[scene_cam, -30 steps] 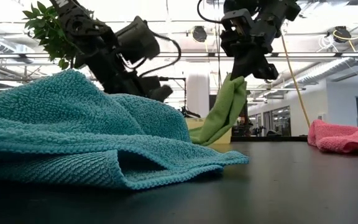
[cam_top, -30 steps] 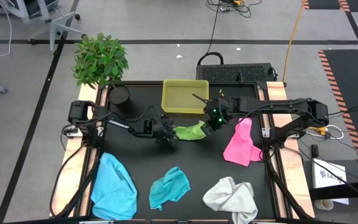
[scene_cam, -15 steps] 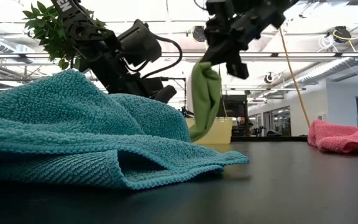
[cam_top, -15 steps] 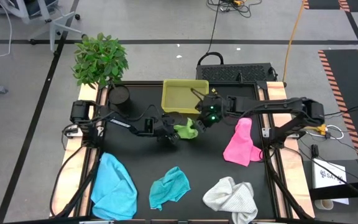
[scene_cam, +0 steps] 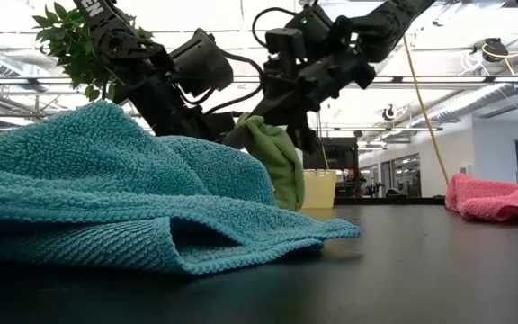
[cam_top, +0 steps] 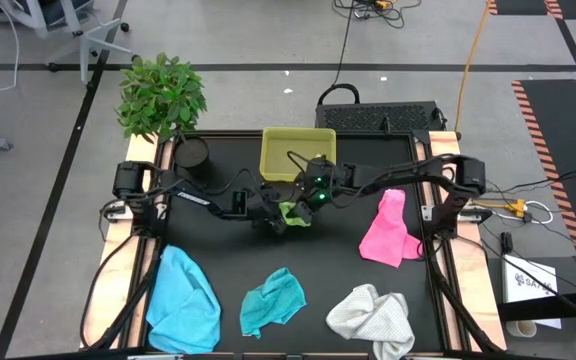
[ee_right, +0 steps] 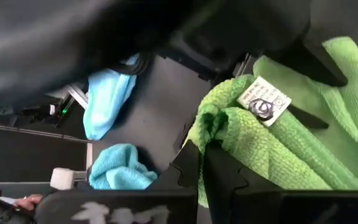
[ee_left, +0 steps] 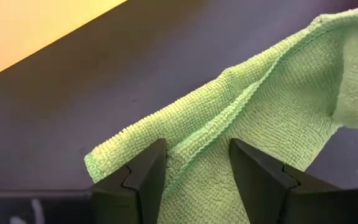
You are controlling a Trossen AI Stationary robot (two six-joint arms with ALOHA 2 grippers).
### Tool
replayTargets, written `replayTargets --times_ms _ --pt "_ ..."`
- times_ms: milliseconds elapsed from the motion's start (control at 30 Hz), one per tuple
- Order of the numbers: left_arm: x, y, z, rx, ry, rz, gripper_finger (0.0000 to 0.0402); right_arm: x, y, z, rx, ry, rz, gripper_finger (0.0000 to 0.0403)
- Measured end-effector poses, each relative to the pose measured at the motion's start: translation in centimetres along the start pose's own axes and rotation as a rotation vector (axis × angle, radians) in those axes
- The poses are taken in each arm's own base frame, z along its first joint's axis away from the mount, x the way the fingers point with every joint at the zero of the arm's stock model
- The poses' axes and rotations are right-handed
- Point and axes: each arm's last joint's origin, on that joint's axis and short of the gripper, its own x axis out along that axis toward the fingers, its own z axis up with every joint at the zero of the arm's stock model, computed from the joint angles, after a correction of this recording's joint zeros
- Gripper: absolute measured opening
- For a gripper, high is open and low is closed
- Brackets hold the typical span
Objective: Fold microfiber towels
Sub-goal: Fold the green microfiber cloth
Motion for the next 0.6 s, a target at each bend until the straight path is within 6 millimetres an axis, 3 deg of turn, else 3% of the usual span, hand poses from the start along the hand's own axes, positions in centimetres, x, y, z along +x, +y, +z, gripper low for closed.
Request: replayTargets --times_ms 167,400,600 --pt "-2.3 0.5 0.2 0.023 0.061 0.066 0.0181 0.0 -0.8 0.2 -0.006 -0.001 -0.022 0.0" --pt "-6.9 1.1 1.9 0.03 -0.006 0.105 0.0181 -0.5 -1.5 0.8 -0.014 -0.024 -0.033 0.0" --pt "-6.9 1.7 0.2 0.037 0.114 0.211 0.0181 -0.6 -1.6 0.9 -0.023 -0.031 -0.033 0.0"
